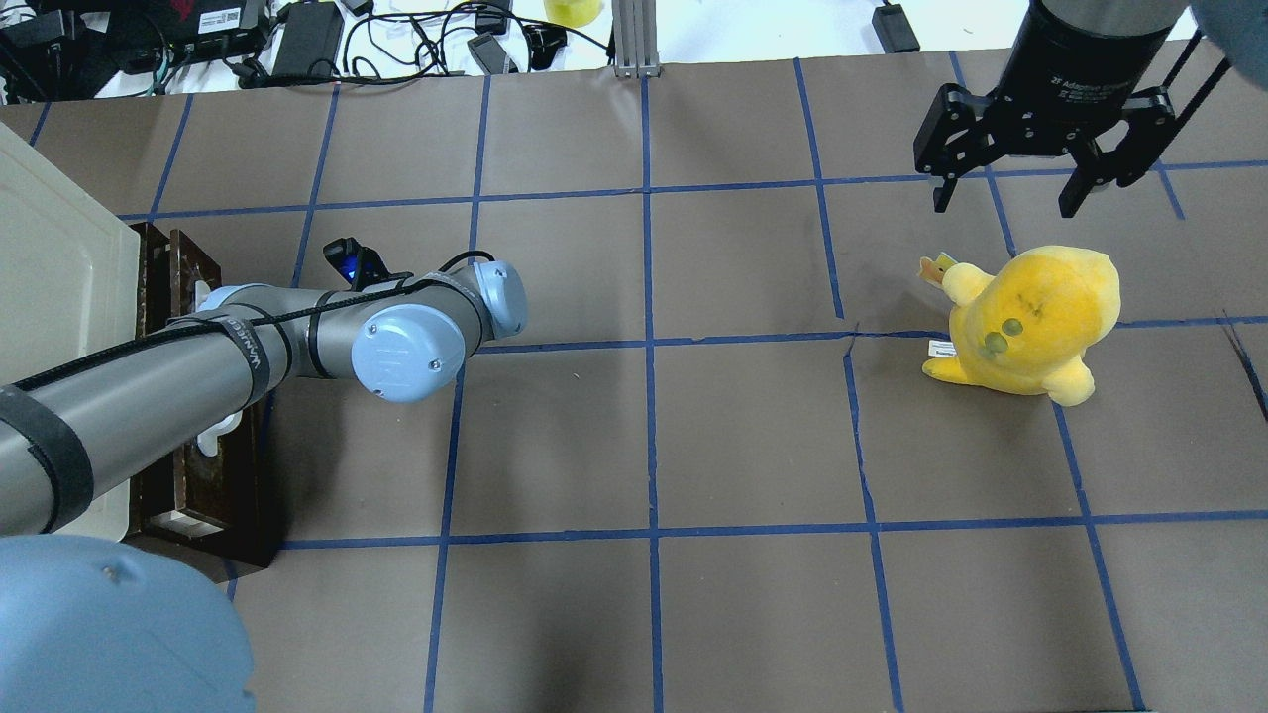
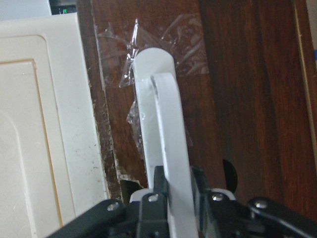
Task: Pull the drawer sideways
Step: 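Pull the handle with the left gripper, sliding the drawer out of the cabinet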
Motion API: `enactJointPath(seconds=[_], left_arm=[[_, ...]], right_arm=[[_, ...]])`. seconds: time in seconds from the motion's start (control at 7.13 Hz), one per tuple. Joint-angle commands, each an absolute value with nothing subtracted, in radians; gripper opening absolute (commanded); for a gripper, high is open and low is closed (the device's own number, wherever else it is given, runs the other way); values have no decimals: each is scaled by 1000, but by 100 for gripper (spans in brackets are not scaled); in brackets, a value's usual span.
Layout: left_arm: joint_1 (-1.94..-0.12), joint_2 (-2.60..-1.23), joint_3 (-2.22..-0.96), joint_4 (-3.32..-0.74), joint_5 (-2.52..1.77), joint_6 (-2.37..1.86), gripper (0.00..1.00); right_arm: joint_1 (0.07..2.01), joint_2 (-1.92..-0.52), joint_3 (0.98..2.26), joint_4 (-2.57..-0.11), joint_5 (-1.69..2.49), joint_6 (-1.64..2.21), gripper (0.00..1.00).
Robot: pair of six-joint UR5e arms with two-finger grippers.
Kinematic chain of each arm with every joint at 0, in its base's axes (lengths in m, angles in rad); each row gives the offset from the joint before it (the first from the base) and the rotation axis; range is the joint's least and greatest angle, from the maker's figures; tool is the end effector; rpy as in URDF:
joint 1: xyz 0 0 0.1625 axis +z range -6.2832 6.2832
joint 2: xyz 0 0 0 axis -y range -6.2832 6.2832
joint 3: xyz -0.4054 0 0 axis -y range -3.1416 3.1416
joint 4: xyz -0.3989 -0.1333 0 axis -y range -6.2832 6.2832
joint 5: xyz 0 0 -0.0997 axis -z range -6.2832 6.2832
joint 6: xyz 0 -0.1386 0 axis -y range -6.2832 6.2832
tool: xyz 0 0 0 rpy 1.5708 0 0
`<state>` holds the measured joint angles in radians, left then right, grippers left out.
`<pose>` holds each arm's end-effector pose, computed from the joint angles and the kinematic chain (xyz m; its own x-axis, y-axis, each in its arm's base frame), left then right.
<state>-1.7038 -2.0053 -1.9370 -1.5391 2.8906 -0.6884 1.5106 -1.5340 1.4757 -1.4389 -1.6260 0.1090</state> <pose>-0.0648 -0.4918 0.1498 -0.1817 0.0886 -0.9794 -0.0260 0.9952 0.0948 0.0952 -0.5090 0.4455 -0.9845 0.1640 0.0627 0.1681 0.9835 0.0671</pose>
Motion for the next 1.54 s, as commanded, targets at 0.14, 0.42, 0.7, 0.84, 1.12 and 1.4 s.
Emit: enactJointPath(seconds=[0.14,0.42,0.7,0.84,1.12,1.4], left_arm=[[-1741,-2006,-1915,-1542,2869,-683,0],[-1752,-2011,-1908,-1542,2867,-683,0],[-1794,-2011,-1872,-1545,2821,-680,0],[-1801,-2019,-1867,-1545,2813,-680,0],[-1807,-2023,-1864,-1545,2810,-681,0],[-1819,-2023,-1859,-1543,2800,-680,0]], right_arm=[[1511,-1534,1476,-1439,-1626,109,100],[1511,-1534,1476,-1439,-1626,109,100],[1509,-1534,1476,-1439,-1626,109,100],[1511,-1534,1476,-1439,-1626,109,100],[1511,-1534,1476,-1439,-1626,109,100],[1509,-1534,1476,-1439,-1626,109,100]])
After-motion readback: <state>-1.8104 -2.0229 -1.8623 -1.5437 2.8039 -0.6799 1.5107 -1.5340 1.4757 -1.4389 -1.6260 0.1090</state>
